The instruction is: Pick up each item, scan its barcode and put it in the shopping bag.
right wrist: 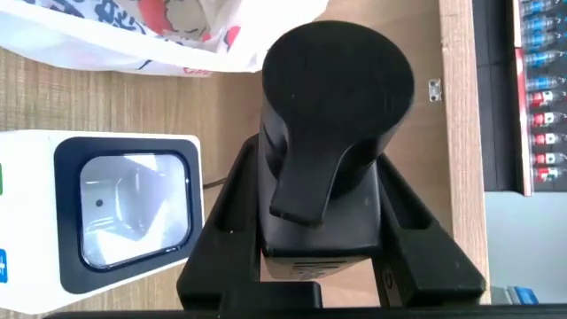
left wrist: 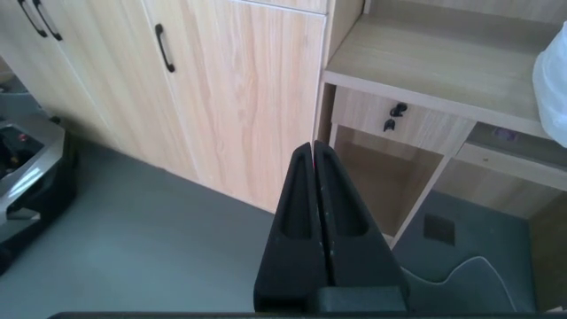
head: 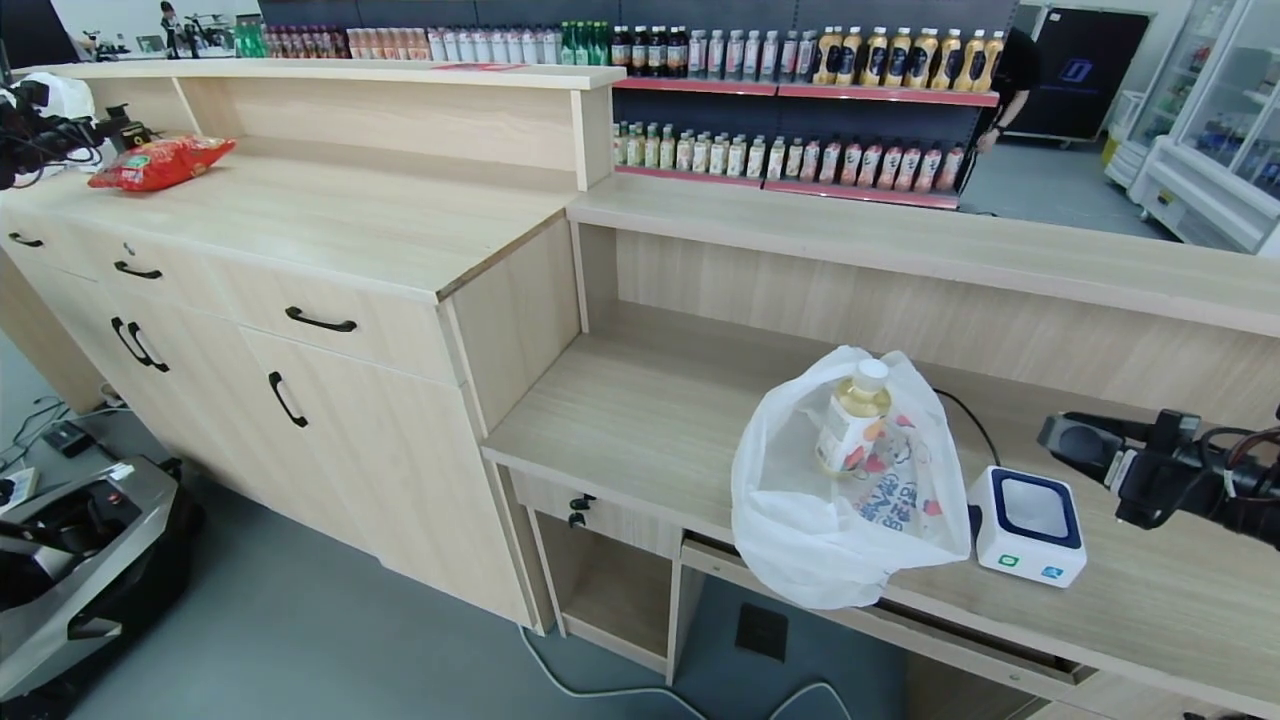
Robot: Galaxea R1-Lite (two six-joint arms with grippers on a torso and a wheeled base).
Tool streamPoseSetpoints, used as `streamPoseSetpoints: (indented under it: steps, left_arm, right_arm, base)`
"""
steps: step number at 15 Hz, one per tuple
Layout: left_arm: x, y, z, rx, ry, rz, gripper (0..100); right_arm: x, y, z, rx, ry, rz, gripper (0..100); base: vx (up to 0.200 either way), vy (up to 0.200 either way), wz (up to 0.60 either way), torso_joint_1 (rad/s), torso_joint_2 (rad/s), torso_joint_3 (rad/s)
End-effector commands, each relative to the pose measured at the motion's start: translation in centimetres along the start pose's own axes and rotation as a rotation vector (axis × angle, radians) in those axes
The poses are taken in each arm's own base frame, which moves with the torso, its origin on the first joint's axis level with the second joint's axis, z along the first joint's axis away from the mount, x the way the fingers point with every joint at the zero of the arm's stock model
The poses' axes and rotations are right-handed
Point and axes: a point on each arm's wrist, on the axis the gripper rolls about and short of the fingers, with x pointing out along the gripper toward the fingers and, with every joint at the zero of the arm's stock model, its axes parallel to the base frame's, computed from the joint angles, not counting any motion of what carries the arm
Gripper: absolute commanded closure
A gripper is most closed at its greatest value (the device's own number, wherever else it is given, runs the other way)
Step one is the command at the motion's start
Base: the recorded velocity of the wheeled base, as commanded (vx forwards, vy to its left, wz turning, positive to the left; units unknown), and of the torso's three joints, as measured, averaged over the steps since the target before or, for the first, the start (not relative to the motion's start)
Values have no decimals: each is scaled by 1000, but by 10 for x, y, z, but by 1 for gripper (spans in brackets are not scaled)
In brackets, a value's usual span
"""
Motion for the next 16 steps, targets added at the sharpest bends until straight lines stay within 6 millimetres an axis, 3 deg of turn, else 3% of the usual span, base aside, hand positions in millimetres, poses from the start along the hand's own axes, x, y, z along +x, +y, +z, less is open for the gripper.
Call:
streamPoseSetpoints:
  steps: [1, 16]
  left_arm:
    - [0, 0, 0, 0, 0, 2, 100]
    - [0, 0, 0, 0, 0, 2, 100]
  right_arm:
    - [5, 9, -6, 13, -8, 20, 100]
    - [15, 31, -14, 58, -39, 71, 100]
  base:
    - [0, 0, 0, 0, 0, 0]
    - [0, 0, 0, 0, 0, 0]
